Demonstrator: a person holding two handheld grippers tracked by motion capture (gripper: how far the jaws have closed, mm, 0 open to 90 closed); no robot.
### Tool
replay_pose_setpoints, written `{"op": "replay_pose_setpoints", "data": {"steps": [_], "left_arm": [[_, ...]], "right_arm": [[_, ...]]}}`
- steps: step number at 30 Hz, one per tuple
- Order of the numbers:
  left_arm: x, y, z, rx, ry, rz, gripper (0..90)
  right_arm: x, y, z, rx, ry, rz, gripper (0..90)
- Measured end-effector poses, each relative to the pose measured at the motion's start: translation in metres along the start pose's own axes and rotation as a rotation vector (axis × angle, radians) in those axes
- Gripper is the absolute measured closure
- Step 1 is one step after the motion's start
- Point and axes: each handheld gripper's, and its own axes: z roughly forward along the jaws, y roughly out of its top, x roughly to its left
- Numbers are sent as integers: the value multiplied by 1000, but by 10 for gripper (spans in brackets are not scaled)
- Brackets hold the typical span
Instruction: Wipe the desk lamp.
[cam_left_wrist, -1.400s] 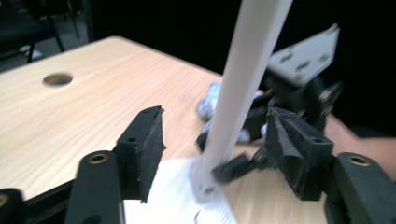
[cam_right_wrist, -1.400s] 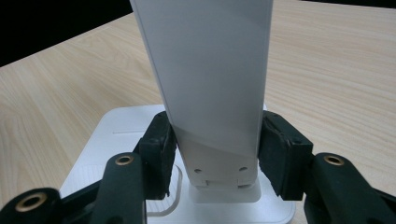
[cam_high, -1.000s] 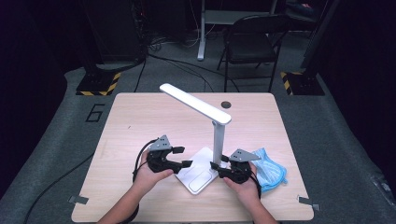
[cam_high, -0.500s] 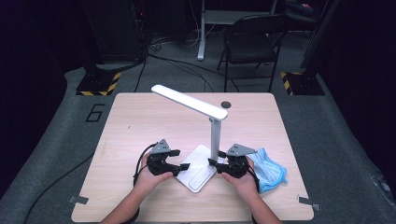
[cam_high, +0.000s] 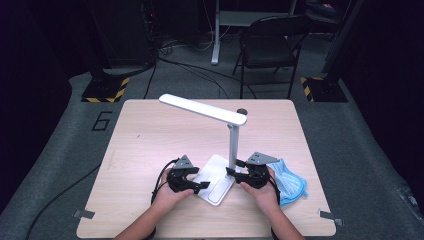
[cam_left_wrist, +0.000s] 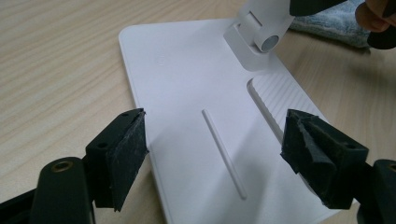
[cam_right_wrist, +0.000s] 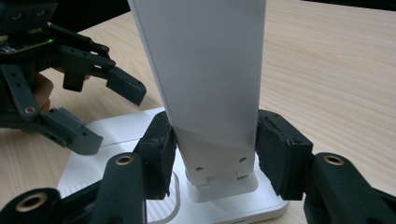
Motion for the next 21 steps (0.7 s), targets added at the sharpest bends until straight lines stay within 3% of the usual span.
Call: {"op": "replay_pose_setpoints", "data": {"steps": [8,11,15,21], "left_arm": [[2,-3,1,12,46,4,174],[3,-6,3,22,45,-18,156],[3,-7,4,28,76,-6,140],[2,-9,4,25,68,-38,128]], "right_arm": [[2,3,8,2,12,-8,490],[1,5,11,3,14,-11,490],[1,7,15,-2,13,-13,489],[0,11,17,16,10,-11,490]]}}
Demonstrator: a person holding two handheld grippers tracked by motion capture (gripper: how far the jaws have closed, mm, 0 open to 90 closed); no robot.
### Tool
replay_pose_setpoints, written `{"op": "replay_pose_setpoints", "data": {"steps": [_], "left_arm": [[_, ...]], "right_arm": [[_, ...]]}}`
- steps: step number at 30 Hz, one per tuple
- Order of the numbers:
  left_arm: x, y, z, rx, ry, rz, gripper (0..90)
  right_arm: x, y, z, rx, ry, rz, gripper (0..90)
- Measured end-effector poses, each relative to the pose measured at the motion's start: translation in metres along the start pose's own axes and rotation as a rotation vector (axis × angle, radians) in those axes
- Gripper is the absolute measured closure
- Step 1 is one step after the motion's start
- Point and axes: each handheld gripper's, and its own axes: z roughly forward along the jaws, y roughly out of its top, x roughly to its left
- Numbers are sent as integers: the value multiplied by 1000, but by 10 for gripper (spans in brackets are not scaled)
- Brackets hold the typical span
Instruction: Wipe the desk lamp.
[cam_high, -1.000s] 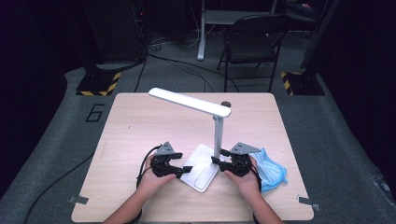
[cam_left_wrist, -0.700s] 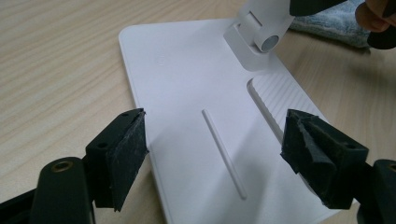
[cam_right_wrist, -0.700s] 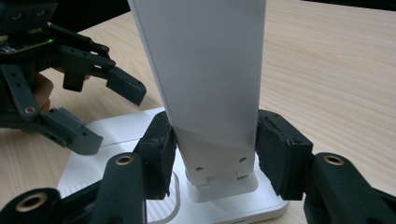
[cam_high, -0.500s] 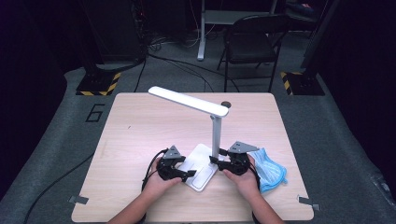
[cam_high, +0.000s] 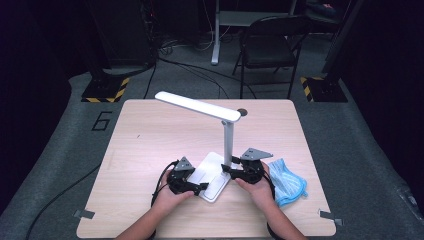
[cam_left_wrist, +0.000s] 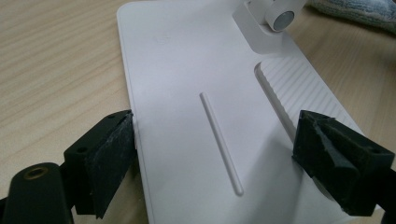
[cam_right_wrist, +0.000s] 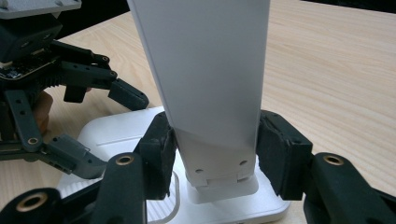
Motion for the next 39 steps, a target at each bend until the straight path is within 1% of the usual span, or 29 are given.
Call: {"op": "replay_pose_setpoints", "data": {"steps": [2,3,5,6,8,9,10,11,12,13,14,15,17,19,21,23,25,27,29,30,31,32,33,34,35,36,37,38,39], "left_arm": [[0,0,0,-2,5,-4,127],[-1,-1,1,-11,17,-8,125],[-3,-1,1,-11,20,-23,125],[-3,-1,1,-12,22,-24,124],[-4,-1,1,-10,25,-35,124],[-6,-1,2,-13,35,-42,122],[-6,-1,3,-15,35,-39,120],[-7,-1,2,-7,30,-37,117],[-9,-2,3,-12,33,-47,112],[-10,-2,3,-7,37,-48,108],[-10,-2,4,-13,44,-44,107],[-11,-2,4,-14,40,-51,106],[-13,-2,4,-14,50,-56,104],[-13,-2,4,-18,58,-44,104],[-13,-2,4,-15,65,-50,103],[-14,-2,4,-4,56,-63,99],[-16,-3,5,-19,65,-69,97],[-17,-3,5,-17,69,-67,95],[-20,-3,6,-16,75,-80,92],[-21,-3,7,-21,71,-82,86],[-22,-3,7,-16,67,-77,81],[-23,-3,7,-14,68,-63,73],[-24,-2,8,-13,71,-54,66],[-25,-2,9,-11,70,-52,61],[-27,-2,9,-8,68,-65,57],[-26,-2,9,-8,72,-53,56],[-26,-2,9,-7,72,-50,54],[-26,-2,10,-8,71,-56,54],[-26,-2,10,-6,66,-51,53]], "right_arm": [[0,1,1,-1,4,4,490],[-1,1,1,-4,3,0,490],[-1,1,1,-2,2,3,490],[-2,1,1,-5,1,-2,489],[-3,1,2,-6,8,-3,486],[-4,1,2,-10,16,3,484],[-4,0,2,-7,7,17,483],[-5,0,2,-7,8,18,481],[-5,0,2,-6,1,28,480],[-6,0,2,-7,5,30,478],[-7,0,1,-5,1,32,477],[-7,0,1,-7,3,34,477],[-7,1,1,-3,0,33,477],[-7,1,2,-4,1,29,478],[-8,1,2,-4,4,28,478],[-8,2,2,5,2,35,478],[-8,3,3,6,2,32,478],[-9,3,3,8,5,21,478],[-9,4,3,12,-1,33,478],[-9,4,3,8,-3,31,478],[-10,4,3,11,-4,30,478],[-11,4,2,11,-11,29,479],[-11,4,1,9,-13,42,480],[-11,3,0,11,-11,48,480],[-11,3,-1,9,-11,58,474],[-12,2,-3,10,-15,48,457],[-12,1,-5,14,-21,53,440],[-12,0,-8,15,-30,51,431],[-12,0,-11,17,-35,45,427]]}}
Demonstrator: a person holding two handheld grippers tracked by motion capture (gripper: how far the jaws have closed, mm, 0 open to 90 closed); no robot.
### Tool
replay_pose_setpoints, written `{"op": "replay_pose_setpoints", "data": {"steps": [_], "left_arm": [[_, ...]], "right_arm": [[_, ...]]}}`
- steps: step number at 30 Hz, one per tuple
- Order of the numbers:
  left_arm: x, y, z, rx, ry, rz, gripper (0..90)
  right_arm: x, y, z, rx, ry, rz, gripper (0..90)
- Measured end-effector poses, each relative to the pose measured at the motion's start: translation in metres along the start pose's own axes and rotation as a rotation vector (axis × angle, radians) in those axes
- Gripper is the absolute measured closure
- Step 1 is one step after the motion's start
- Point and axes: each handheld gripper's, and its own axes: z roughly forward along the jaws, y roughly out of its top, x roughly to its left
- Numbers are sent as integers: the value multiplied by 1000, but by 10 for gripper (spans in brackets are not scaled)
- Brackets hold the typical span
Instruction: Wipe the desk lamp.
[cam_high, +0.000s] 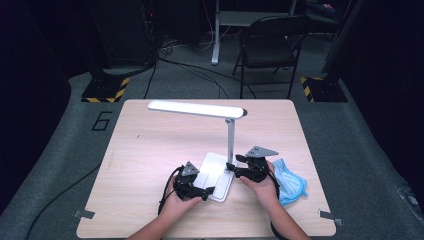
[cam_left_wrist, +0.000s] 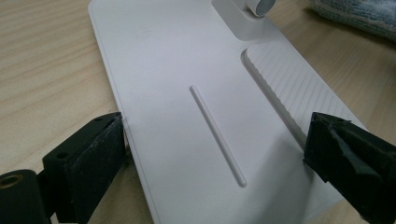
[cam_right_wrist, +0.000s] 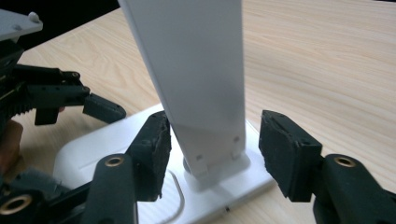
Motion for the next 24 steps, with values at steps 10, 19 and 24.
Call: {"op": "replay_pose_setpoints", "data": {"steps": [10,19,24], "left_arm": [[0,0,0,3,-1,-2,52],[-2,0,1,-1,-4,-19,49],[-2,0,1,0,-4,-19,49]], "right_arm": [[-16,-14,-68,-32,-140,-34,413],[-38,-46,-93,36,-253,-1,404],[-44,-58,-99,62,-285,13,387]]}}
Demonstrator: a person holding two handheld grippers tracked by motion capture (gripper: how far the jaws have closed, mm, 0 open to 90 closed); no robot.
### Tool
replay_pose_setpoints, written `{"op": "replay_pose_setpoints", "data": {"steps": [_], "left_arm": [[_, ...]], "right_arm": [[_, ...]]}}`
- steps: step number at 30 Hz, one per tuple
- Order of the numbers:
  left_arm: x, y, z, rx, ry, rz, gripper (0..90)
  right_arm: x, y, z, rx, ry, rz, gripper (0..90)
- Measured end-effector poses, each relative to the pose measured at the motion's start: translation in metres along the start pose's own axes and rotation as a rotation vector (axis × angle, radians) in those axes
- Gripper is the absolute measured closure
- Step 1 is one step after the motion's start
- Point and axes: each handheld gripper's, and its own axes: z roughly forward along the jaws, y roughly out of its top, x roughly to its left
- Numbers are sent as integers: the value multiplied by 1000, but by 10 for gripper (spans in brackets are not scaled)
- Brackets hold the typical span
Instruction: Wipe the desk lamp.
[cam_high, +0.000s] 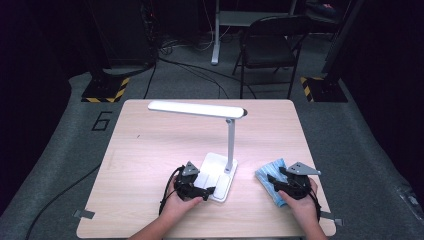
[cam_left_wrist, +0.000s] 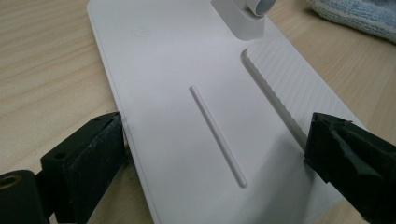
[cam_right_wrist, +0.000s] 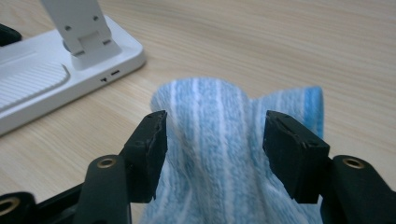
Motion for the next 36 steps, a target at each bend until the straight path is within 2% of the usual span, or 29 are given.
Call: {"op": "replay_pose_setpoints", "data": {"steps": [3,7,10,13,17,18,20,26,30,36], "left_arm": [[0,0,0,0,-1,0,49],[1,0,0,1,3,13,49],[1,0,0,0,4,12,49],[0,0,0,0,0,1,49],[1,0,0,1,4,13,49],[1,0,0,0,4,9,49],[1,0,0,0,5,10,49],[0,0,0,2,1,-3,49],[0,0,0,2,2,-3,49],[0,0,0,2,2,-3,49]], "right_arm": [[-4,-8,1,17,-23,10,381],[-6,-17,7,58,-13,32,376],[-6,-19,11,50,-16,58,371],[-6,-20,12,57,-11,57,386],[0,-19,13,90,-4,30,571],[1,-18,14,80,-3,25,610],[3,-17,14,90,12,29,648],[18,-12,21,75,43,52,678],[30,-7,26,68,63,48,682],[54,-1,36,64,116,87,683]]}}
